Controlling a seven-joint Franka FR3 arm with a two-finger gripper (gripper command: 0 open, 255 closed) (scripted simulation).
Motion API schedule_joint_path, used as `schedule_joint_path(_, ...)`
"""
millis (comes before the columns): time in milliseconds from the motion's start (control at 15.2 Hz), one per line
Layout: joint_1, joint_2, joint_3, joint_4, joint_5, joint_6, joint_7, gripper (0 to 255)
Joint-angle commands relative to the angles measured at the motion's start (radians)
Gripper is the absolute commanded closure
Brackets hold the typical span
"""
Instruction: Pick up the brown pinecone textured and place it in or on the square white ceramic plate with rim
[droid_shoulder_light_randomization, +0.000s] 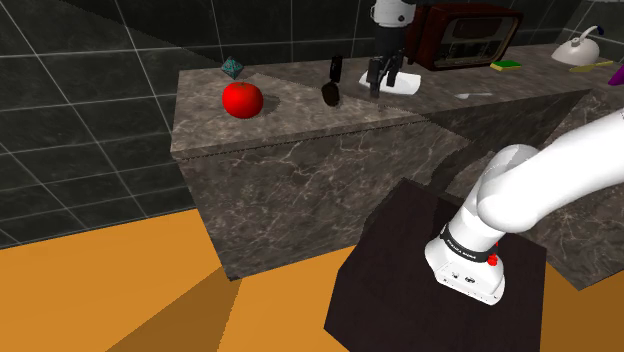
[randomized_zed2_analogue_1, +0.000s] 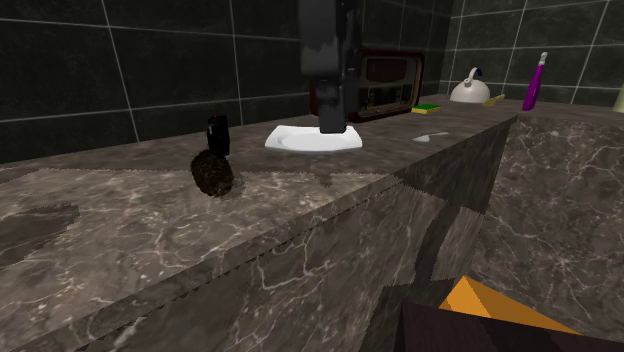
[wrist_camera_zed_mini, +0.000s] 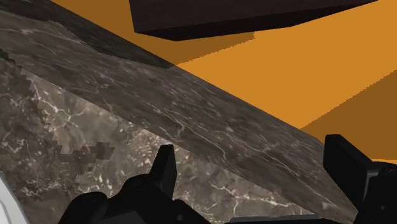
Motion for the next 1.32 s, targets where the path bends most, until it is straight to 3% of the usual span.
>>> schedule_joint_path(0,-0.005,0.076,-0.011,0.06,-0.015,0.026,-0.01,0)
schedule_joint_path(726,-0.039,0.455,-0.066,0.427,-0.061,0.092,-0.071,0)
schedule_joint_path(1254,-0.081,0.766,-0.098,0.824,-0.054,0.05,-0.124,0)
